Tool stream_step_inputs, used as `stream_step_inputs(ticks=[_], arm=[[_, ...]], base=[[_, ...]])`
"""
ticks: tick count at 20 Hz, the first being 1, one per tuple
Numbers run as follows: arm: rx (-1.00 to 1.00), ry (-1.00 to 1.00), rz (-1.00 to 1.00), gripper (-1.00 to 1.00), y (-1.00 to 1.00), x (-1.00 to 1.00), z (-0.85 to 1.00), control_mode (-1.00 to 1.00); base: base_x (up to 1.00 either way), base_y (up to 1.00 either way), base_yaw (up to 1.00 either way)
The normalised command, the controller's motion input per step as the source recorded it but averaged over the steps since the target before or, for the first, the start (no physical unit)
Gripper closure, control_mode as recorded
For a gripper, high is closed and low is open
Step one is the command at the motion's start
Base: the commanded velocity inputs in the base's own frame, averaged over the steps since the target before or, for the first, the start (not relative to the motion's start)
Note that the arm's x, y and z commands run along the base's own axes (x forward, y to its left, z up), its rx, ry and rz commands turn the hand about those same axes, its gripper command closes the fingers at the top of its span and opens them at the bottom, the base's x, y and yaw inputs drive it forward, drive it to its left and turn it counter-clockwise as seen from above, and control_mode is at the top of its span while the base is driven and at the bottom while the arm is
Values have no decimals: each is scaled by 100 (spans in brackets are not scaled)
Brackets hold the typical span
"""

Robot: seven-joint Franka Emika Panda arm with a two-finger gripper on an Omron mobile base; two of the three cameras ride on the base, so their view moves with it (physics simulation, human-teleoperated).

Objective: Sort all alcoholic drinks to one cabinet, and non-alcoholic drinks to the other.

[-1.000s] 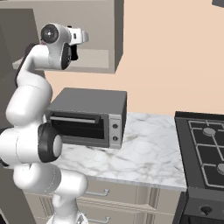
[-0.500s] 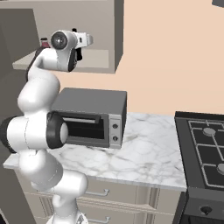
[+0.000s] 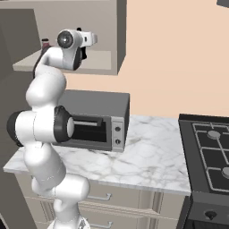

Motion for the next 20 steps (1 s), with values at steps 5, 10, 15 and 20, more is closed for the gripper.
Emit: stream_step_inputs(ticks=[5,10,15,20], arm=[[0,0,0,-100,0,27,-18,-100],[0,0,0,-100,0,7,-9,-100],[0,0,0,-100,0,0,0,-100],[0,0,0,-100,0,-23,0,-100]], base=[[0,0,0],[0,0,0],[0,0,0],[0,0,0]])
